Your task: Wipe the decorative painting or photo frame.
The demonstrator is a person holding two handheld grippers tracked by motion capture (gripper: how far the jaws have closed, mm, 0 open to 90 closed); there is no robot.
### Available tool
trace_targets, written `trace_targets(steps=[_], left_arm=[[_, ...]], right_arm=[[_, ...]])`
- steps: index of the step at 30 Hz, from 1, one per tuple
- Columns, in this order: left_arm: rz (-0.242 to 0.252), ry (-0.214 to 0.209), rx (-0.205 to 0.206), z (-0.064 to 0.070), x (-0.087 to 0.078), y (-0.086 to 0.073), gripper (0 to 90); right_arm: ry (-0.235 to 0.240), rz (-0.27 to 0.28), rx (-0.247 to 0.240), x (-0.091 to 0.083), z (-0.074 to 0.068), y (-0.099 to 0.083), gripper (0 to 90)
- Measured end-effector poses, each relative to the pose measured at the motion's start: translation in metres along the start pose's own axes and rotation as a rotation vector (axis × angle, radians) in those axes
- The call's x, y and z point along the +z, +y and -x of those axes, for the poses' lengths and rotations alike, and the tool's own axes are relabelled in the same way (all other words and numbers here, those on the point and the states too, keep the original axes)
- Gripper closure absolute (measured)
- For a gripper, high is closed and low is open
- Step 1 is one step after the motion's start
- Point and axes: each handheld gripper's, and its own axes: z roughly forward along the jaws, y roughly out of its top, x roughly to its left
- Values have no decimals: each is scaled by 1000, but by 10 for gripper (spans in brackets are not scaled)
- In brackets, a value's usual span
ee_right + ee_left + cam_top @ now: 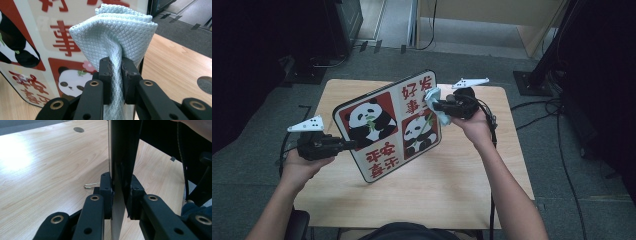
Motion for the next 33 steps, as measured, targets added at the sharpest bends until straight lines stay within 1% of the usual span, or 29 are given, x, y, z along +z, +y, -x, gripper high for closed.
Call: trace_targets(steps=[4, 5, 6, 8, 17, 19, 20, 21, 22, 23, 26, 27, 28, 29, 30, 32, 33], left_arm=[[1, -1, 0, 0, 0, 0, 787], [0, -1, 0, 0, 0, 0, 787], [0, -1, 0, 0, 0, 0, 787], [0, -1, 0, 0, 0, 0, 787], [0, -3, 0, 0, 0, 0, 787], [-1, -3, 1, 0, 0, 0, 787], [-1, -4, 1, 0, 0, 0, 787], [-2, -4, 4, 0, 0, 0, 787], [-2, -4, 4, 0, 0, 0, 787], [-1, -5, 4, 0, 0, 0, 787], [0, -5, 4, 0, 0, 0, 787], [0, -5, 4, 0, 0, 0, 787], [0, -5, 4, 0, 0, 0, 787], [0, -6, 4, 0, 0, 0, 787], [-1, -5, 4, 0, 0, 0, 787], [-1, -6, 4, 0, 0, 0, 787], [-1, -6, 4, 0, 0, 0, 787]], right_arm=[[1, -4, 1, 2, 0, -6, 808], [3, -4, 12, 3, 0, -10, 808], [3, -4, 12, 3, 0, -10, 808], [4, -3, 16, 5, 1, -16, 808], [7, -18, 28, 9, 2, -27, 808], [11, -21, 36, 11, 2, -32, 808], [12, -15, 29, 13, 3, -34, 808], [15, -23, 39, 14, 2, -38, 808], [15, -23, 39, 14, 2, -38, 808], [15, -22, 42, 15, 2, -41, 808], [15, -24, 41, 17, 2, -45, 808], [16, -33, 43, 19, 2, -49, 808], [16, -33, 43, 19, 2, -49, 808], [16, -32, 49, 20, 1, -53, 808], [16, -27, 43, 21, 2, -56, 808], [17, -29, 47, 22, 2, -58, 808], [15, -35, 48, 24, 1, -62, 808]])
